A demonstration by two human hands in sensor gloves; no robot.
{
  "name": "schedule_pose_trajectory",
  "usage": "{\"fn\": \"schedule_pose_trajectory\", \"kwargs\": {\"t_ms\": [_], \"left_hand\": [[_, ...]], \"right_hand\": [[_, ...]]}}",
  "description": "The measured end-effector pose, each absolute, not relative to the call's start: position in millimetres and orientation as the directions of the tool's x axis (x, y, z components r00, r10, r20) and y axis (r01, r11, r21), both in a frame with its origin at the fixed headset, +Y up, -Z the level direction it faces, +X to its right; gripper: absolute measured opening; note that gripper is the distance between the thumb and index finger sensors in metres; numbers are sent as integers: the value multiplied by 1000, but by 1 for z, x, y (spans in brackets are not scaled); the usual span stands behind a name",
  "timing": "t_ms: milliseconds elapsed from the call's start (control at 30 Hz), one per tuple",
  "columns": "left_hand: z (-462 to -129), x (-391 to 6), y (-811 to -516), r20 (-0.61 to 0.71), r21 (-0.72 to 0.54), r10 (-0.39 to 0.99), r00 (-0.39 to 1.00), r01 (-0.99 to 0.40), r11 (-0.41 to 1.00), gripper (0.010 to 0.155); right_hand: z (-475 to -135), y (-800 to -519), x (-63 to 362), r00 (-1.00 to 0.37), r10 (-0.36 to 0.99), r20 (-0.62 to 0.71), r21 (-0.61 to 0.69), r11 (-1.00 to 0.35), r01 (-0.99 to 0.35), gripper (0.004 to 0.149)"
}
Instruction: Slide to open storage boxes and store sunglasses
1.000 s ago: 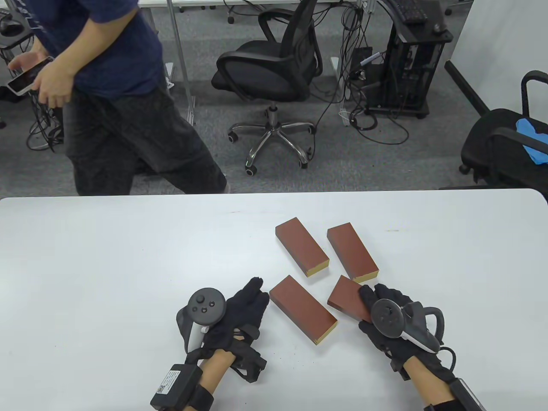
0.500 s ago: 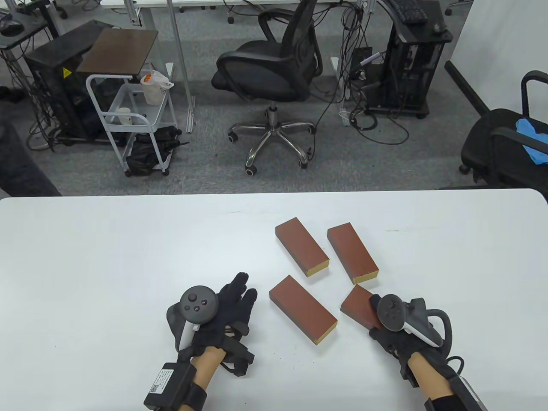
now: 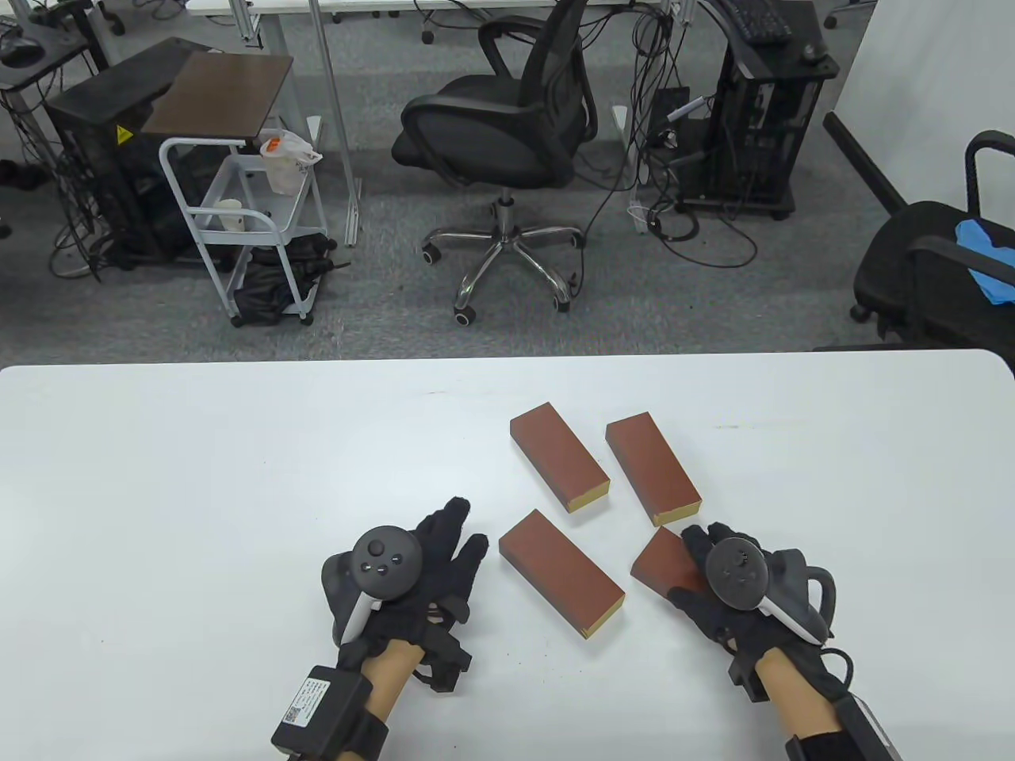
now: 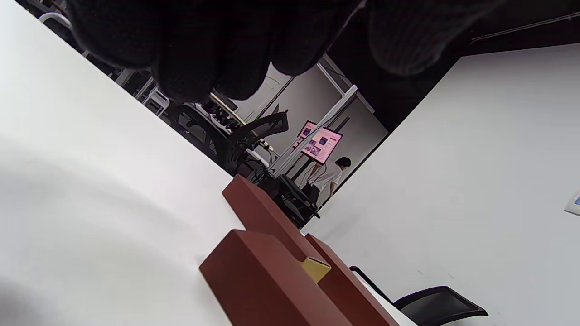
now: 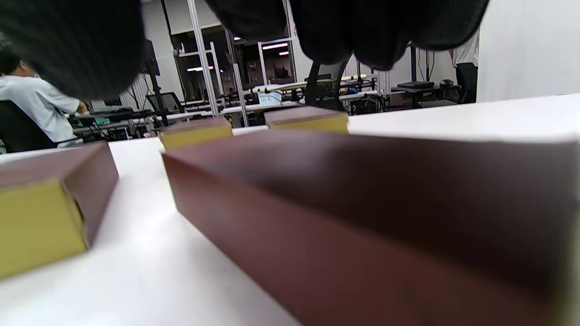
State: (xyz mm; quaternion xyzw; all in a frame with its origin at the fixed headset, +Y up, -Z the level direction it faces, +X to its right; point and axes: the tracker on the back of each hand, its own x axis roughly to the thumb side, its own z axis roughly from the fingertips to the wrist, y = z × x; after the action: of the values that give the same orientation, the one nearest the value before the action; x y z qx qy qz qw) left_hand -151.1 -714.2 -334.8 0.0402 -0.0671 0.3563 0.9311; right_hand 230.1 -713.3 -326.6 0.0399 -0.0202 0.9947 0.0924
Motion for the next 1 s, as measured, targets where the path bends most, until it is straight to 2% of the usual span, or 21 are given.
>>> {"fn": "schedule_pose_trajectory", "kwargs": {"t_ms": [233, 333, 433, 500, 633, 733, 1000], "left_hand": [[-330, -142, -688, 182, 65, 569, 802, -588, 807, 70], [-328, -139, -673, 180, 85, 553, 814, -572, 816, 72], [-324, -137, -658, 222, 185, 532, 817, -571, 800, 70], [-321, -133, -649, 221, 188, 515, 828, -554, 811, 72], [-317, -125, -637, 191, 205, 457, 869, -490, 847, 76], [-313, -116, -631, 183, 218, 356, 916, -391, 894, 76], [-306, -109, -637, 163, 151, 333, 929, -357, 922, 76]], "right_hand": [[-337, -670, 205, -987, 116, 108, -77, -989, -125, 73], [-341, -654, 195, -987, 131, 98, -104, -985, -141, 73], [-340, -646, 184, -986, 117, 117, -127, -983, -131, 71], [-337, -640, 171, -985, 78, 156, -162, -981, -103, 71], [-330, -635, 149, -980, -11, 197, -171, -985, -23, 71], [-325, -634, 135, -977, -53, 206, -179, -984, 15, 71], [-319, -635, 117, -983, -10, 183, -157, -987, -19, 72]]}}
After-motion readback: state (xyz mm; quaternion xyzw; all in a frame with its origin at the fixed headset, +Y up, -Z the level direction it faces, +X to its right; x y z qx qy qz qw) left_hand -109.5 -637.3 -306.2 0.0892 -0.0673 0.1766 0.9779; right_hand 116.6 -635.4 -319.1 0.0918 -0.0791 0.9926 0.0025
